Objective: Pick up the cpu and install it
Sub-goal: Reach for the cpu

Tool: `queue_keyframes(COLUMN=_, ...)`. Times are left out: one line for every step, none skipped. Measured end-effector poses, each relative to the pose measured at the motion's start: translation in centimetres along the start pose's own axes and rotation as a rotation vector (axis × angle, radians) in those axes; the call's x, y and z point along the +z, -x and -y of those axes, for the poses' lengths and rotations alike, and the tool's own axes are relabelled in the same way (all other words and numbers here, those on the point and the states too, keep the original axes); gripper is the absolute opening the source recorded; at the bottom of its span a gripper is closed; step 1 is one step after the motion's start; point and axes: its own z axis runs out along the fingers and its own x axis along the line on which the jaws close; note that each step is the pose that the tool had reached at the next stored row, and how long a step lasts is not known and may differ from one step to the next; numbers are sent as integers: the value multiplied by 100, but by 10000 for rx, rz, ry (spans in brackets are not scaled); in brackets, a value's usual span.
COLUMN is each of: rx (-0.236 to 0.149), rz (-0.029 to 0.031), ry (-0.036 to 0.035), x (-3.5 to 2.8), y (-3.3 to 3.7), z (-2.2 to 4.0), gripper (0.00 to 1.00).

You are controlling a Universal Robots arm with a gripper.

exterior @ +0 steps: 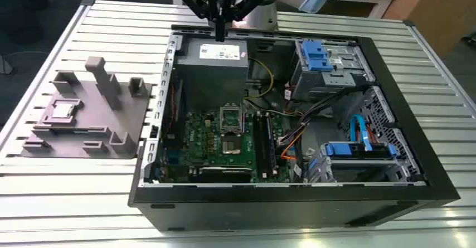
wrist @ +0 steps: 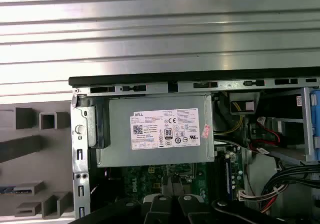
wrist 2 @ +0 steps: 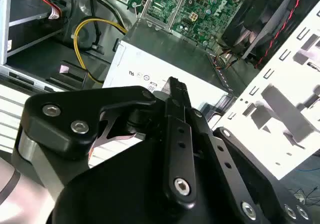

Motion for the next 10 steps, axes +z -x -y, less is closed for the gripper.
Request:
queue_keyframes(rx=0, rz=0, ry=0, x=0, y=0, z=0, gripper=10)
queue_keyframes(rx=0, rz=0, ry=0, x=0, y=0, z=0, gripper=10)
queue_keyframes(rx=0, rz=0, ry=0, x=0, y=0, z=0, gripper=10)
queue_keyframes(rx=0, rz=0, ry=0, x=0, y=0, z=0, gripper=10)
queue_keyframes(rx=0, rz=0, ry=0, x=0, y=0, z=0, gripper=10)
queue_keyframes(rx=0, rz=0, ry=0, x=0, y=0, z=0, gripper=10)
queue_keyframes(rx=0, rz=0, ry=0, x=0, y=0, z=0, gripper=10)
queue_keyframes(rx=0, rz=0, ry=0, x=0, y=0, z=0, gripper=10)
queue_keyframes(rx=0, rz=0, ry=-1, x=0, y=-2, z=0, gripper=10)
queue_keyframes(rx=0, rz=0, ry=-1, x=0, y=-3, z=0, gripper=10)
